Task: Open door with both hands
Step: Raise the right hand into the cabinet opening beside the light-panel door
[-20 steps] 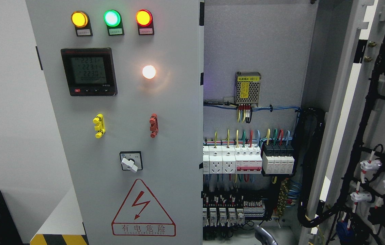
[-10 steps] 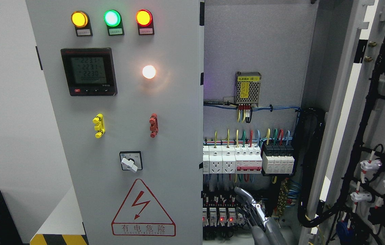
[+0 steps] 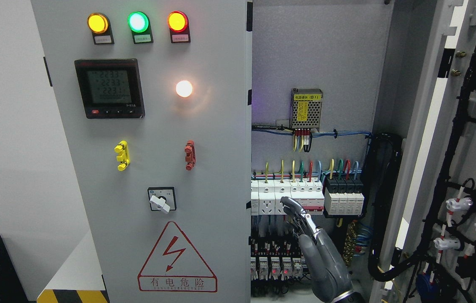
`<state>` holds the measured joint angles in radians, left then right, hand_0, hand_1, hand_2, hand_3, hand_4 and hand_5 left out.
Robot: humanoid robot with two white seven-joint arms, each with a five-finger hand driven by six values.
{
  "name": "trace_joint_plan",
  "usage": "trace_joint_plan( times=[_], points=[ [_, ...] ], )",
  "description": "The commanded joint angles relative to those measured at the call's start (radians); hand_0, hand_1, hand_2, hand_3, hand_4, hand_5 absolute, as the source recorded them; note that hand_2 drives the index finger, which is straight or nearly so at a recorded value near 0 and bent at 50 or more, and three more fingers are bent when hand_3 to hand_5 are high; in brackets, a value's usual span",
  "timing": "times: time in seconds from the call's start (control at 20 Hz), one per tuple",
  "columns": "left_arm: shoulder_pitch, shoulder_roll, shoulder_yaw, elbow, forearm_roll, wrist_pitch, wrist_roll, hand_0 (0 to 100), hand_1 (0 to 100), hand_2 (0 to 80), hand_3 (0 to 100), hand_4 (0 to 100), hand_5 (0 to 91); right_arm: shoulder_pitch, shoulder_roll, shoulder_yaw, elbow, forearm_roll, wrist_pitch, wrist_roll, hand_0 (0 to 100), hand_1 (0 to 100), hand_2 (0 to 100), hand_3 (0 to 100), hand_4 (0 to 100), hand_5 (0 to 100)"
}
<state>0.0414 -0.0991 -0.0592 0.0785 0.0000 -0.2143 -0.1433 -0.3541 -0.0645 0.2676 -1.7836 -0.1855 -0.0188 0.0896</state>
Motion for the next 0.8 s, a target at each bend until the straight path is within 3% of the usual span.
trace_joint_plan(
  times=[0.0,0.75],
  points=[
    [0.0,-0.001,-0.001,0.0,0.018,0.0,0.001,12,56,0.0,0,0,0.0,-0.094,0.019,-0.005,0.157,-0.008,-0.001,0.001,6,14,0,0,0,0],
    [0.0,-0.001,-0.001,0.0,0.018,0.0,0.001,12,56,0.0,0,0,0.0,-0.181,0.017,-0.002,0.26,-0.068,0.026,0.001,6,14,0,0,0,0]
  ],
)
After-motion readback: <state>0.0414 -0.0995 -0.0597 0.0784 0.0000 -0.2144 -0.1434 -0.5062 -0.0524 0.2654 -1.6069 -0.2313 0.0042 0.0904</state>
